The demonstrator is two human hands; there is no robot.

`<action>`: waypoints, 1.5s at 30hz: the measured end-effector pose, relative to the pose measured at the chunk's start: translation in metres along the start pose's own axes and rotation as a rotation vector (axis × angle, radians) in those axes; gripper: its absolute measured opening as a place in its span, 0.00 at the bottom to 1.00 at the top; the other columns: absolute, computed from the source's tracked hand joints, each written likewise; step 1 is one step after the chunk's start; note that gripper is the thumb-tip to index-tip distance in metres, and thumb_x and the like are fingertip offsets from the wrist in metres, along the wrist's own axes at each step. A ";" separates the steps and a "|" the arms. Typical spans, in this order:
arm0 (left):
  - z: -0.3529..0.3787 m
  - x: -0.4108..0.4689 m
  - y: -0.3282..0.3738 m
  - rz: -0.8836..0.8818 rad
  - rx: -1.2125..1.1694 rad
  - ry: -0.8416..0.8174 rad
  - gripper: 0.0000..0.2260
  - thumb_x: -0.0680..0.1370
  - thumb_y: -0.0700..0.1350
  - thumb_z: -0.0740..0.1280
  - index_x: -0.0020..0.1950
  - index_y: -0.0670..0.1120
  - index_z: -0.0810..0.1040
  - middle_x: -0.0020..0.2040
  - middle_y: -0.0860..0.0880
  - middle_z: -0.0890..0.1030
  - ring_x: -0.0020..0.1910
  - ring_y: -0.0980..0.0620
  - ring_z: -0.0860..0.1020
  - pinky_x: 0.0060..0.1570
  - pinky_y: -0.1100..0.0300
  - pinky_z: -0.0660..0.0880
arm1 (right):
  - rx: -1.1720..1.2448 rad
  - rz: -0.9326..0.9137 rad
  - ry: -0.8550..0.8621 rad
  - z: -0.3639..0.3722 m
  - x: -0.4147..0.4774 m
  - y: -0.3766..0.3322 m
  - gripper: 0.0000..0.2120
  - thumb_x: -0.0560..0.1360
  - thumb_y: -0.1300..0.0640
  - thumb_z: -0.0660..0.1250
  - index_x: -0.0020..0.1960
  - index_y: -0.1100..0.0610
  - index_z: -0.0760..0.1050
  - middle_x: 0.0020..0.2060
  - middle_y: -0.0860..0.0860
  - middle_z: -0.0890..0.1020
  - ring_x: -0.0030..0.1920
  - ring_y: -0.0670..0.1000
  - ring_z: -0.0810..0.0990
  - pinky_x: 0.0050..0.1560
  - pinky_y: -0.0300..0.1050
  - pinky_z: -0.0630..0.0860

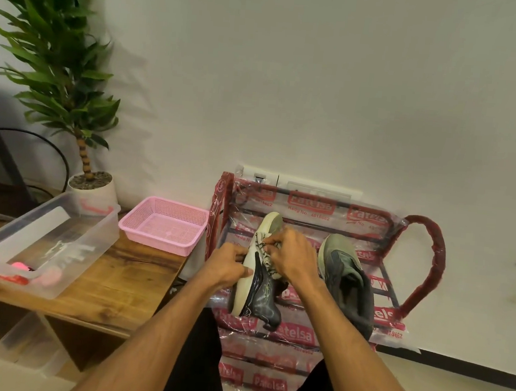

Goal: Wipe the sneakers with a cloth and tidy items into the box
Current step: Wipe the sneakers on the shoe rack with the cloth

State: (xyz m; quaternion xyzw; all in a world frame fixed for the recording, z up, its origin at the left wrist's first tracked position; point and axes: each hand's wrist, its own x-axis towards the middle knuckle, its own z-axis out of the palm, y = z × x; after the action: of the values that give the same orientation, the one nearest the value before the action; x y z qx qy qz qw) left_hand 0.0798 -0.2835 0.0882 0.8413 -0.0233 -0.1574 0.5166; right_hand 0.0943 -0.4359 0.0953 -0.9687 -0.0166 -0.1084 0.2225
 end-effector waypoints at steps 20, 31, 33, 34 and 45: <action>0.001 -0.005 -0.002 0.046 0.004 0.042 0.20 0.75 0.35 0.70 0.66 0.45 0.76 0.58 0.49 0.82 0.54 0.52 0.80 0.58 0.50 0.77 | -0.016 0.019 -0.024 -0.001 -0.022 -0.016 0.08 0.75 0.56 0.72 0.53 0.51 0.83 0.52 0.48 0.84 0.46 0.48 0.81 0.48 0.46 0.79; 0.000 -0.008 -0.001 0.027 -0.003 -0.048 0.22 0.76 0.34 0.68 0.68 0.46 0.73 0.63 0.49 0.78 0.63 0.50 0.76 0.63 0.48 0.73 | 0.051 0.037 -0.021 -0.002 -0.027 -0.014 0.09 0.75 0.54 0.72 0.55 0.52 0.83 0.55 0.48 0.83 0.49 0.47 0.80 0.48 0.44 0.78; -0.003 -0.009 -0.003 -0.002 -0.050 -0.093 0.24 0.76 0.32 0.67 0.70 0.46 0.71 0.64 0.49 0.77 0.63 0.48 0.75 0.64 0.45 0.72 | 0.050 0.036 -0.006 -0.002 -0.027 -0.017 0.09 0.75 0.54 0.72 0.55 0.52 0.83 0.55 0.49 0.82 0.50 0.48 0.80 0.49 0.46 0.79; -0.004 -0.010 -0.005 -0.007 -0.065 -0.106 0.24 0.76 0.32 0.66 0.70 0.46 0.71 0.64 0.49 0.77 0.63 0.48 0.75 0.64 0.45 0.72 | 0.049 0.038 -0.004 -0.002 -0.027 -0.018 0.09 0.75 0.54 0.72 0.55 0.52 0.83 0.55 0.49 0.83 0.50 0.48 0.81 0.50 0.48 0.79; 0.005 -0.011 -0.005 0.036 -0.033 -0.006 0.22 0.75 0.34 0.69 0.68 0.45 0.74 0.61 0.49 0.80 0.59 0.51 0.78 0.62 0.52 0.74 | 0.009 -0.007 -0.032 -0.006 -0.050 -0.011 0.11 0.76 0.51 0.71 0.58 0.49 0.81 0.53 0.47 0.79 0.53 0.50 0.78 0.49 0.44 0.72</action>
State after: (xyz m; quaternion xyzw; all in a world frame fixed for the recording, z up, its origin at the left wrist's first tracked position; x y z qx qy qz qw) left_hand 0.0671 -0.2831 0.0848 0.8318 -0.0373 -0.1508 0.5329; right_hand 0.0431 -0.4281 0.0947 -0.9693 -0.0241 -0.0939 0.2261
